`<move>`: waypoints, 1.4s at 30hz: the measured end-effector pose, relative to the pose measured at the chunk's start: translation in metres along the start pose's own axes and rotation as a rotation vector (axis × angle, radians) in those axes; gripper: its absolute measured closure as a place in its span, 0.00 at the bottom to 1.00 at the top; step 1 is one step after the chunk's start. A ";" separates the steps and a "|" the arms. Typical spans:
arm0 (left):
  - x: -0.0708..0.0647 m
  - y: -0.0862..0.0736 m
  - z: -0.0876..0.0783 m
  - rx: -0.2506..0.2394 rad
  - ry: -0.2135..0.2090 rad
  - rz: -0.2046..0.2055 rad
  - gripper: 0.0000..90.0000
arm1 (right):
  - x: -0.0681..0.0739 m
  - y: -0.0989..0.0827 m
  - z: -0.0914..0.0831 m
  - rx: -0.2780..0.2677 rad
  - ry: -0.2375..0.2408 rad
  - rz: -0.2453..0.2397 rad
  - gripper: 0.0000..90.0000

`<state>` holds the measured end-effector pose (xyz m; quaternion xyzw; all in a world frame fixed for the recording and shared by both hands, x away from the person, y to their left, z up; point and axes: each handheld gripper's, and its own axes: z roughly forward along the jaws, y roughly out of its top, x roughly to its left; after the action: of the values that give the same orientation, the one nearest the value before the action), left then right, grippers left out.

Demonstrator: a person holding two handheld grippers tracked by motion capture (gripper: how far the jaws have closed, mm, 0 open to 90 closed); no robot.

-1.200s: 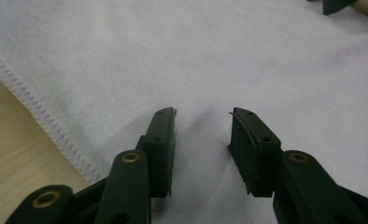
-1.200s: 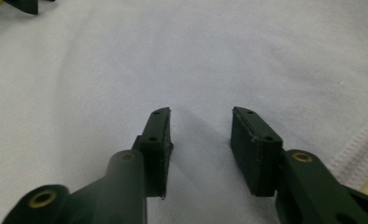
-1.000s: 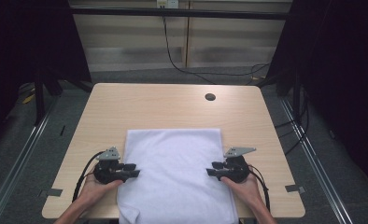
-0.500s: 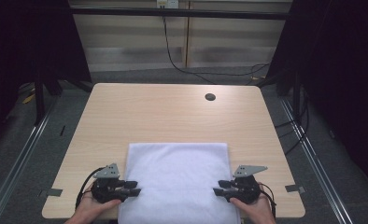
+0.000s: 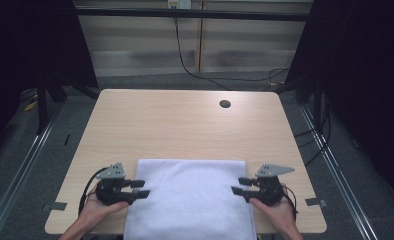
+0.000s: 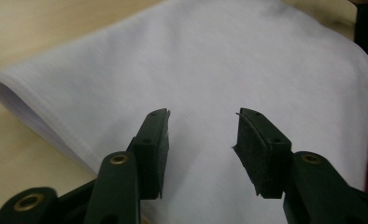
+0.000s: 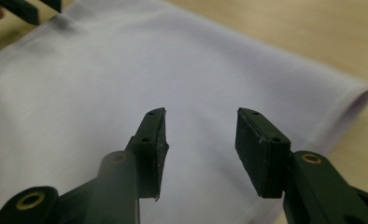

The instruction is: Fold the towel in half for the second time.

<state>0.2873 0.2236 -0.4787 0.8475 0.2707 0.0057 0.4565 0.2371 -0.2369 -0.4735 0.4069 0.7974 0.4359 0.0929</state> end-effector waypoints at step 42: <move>0.064 0.028 0.007 -0.148 0.036 -0.089 0.93 | -0.066 0.035 0.016 -0.116 -0.030 0.075 0.97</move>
<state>0.3569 0.2357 -0.4766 0.7984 0.3153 0.0205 0.5126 0.3078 -0.2647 -0.4692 0.4367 0.7535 0.4786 0.1117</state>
